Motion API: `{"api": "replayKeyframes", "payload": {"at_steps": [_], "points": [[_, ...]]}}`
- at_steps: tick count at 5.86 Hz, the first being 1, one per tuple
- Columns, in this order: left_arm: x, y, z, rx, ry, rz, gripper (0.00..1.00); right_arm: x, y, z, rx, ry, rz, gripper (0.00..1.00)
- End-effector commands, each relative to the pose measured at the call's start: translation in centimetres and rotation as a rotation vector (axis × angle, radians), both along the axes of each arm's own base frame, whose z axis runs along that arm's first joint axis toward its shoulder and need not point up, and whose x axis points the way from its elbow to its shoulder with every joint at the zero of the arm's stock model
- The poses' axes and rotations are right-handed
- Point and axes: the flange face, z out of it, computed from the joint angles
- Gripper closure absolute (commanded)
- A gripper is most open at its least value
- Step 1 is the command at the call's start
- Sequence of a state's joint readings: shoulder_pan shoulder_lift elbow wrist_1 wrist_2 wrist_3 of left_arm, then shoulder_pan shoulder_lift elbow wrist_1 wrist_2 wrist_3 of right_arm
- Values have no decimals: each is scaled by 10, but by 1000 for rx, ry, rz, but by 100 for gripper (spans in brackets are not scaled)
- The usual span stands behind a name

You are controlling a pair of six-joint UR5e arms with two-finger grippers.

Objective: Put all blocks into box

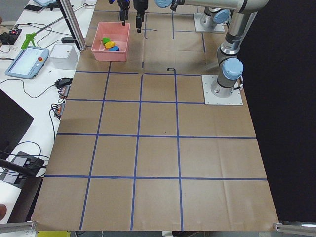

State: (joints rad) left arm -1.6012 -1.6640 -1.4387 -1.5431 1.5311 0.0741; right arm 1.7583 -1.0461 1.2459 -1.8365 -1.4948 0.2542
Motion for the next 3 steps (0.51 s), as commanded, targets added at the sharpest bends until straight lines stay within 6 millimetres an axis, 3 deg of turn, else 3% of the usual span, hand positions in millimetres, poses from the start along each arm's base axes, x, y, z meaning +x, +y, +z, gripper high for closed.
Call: {"api": "replayKeyframes", "payload": {"at_steps": [1,3], "points": [[5,-6,-13,22,38,-31,0,-20,41,40,64,129,75,0],[34,-11,-18,28,24,-41,0,-39,127,122,128,147,123,0]]}}
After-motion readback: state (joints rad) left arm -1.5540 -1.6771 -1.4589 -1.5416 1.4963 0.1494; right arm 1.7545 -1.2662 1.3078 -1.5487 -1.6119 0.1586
